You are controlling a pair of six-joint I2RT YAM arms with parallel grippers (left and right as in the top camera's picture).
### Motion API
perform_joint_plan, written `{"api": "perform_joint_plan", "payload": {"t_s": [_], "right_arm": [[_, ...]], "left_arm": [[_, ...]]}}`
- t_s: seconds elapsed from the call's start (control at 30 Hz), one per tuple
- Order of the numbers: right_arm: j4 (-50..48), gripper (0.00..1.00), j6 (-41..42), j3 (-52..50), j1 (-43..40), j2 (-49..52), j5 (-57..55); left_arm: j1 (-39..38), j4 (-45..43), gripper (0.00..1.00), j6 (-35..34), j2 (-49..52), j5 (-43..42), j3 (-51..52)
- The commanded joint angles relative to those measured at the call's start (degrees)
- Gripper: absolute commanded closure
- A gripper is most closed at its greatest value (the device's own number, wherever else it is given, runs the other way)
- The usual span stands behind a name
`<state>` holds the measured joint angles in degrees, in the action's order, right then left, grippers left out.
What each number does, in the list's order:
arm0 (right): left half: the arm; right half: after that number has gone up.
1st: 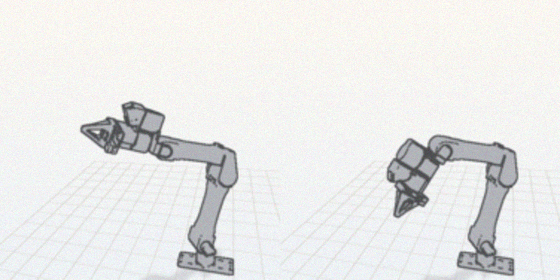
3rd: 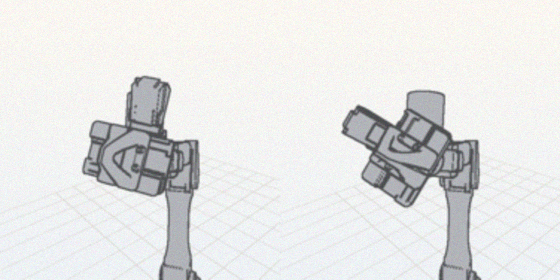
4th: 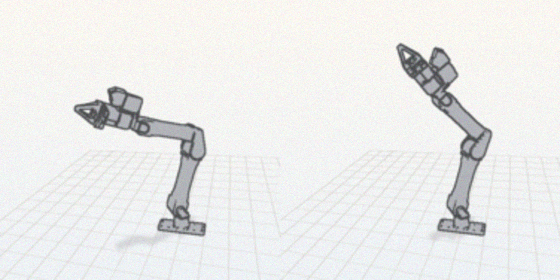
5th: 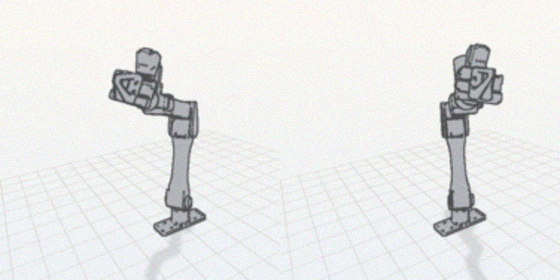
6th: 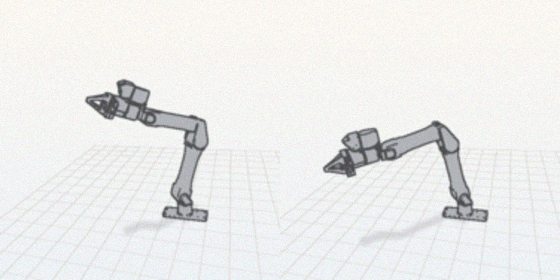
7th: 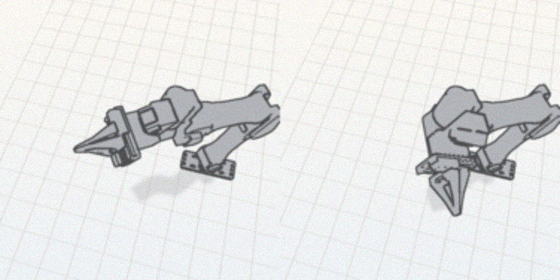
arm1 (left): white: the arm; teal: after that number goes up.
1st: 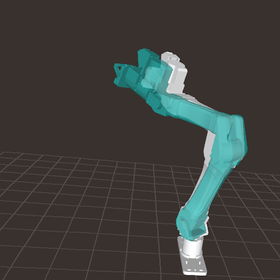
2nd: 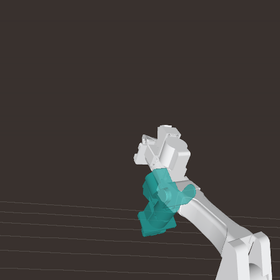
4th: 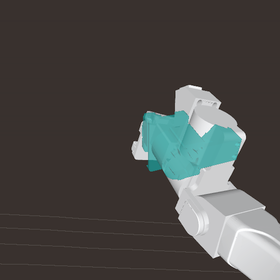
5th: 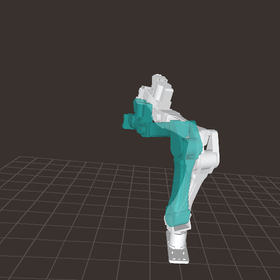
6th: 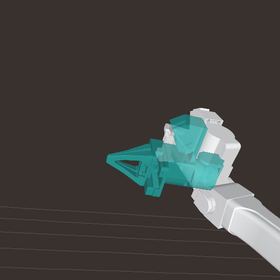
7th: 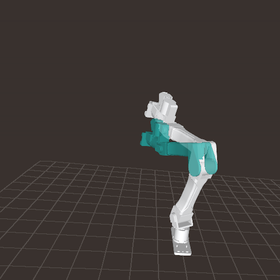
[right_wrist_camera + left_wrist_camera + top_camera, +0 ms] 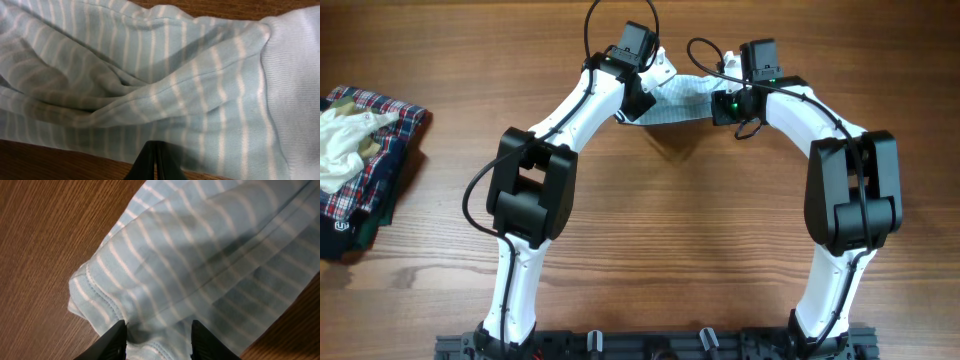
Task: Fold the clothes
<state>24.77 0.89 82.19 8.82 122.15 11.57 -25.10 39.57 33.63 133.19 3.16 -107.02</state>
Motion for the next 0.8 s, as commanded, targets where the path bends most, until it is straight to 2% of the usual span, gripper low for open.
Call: {"api": "perform_joint_plan", "payload": {"t_s": [0.0, 0.07, 0.23, 0.43, 0.53, 0.6, 0.63, 0.7, 0.73, 0.77], "right_arm": [[-0.04, 0.96, 0.74, -0.20, 0.15, 1.09, 0.87], [-0.04, 0.96, 0.76, -0.20, 0.15, 1.09, 0.87], [0.11, 0.96, 0.70, -0.20, 0.15, 1.09, 0.85], [0.09, 0.96, 0.74, -0.20, 0.15, 1.09, 0.63], [0.09, 0.96, 0.74, -0.20, 0.15, 1.09, 0.44], [0.09, 0.96, 0.76, -0.20, 0.15, 1.09, 0.44], [0.09, 0.96, 0.74, -0.20, 0.15, 1.09, 0.42], [0.09, 0.96, 0.76, -0.20, 0.15, 1.09, 0.42], [0.09, 0.96, 0.74, -0.20, 0.15, 1.09, 0.42], [0.09, 0.96, 0.76, -0.20, 0.15, 1.09, 0.42]], "left_arm": [[0.26, 0.09, 0.53, 0.72, 1.20, 0.35, 0.22], [0.26, 0.07, 0.50, 0.72, 1.20, 0.35, 0.22], [0.26, 0.39, 0.50, 0.72, 1.77, 0.35, 0.22], [1.38, 0.35, 0.55, 0.70, 2.32, 0.35, 0.22], [1.77, 0.83, 0.64, 0.68, 2.36, 0.35, 0.22], [1.75, 1.46, 0.65, 0.68, 2.54, 0.33, 0.22], [1.77, 1.40, 0.71, 0.68, 2.58, 0.33, 0.22], [1.70, 1.40, 0.90, 0.68, 2.58, 0.35, 0.20], [1.70, 1.42, 0.96, 0.66, 2.58, 0.35, 0.20], [1.70, 1.42, 0.96, 0.66, 2.58, 0.35, 0.20]]}}
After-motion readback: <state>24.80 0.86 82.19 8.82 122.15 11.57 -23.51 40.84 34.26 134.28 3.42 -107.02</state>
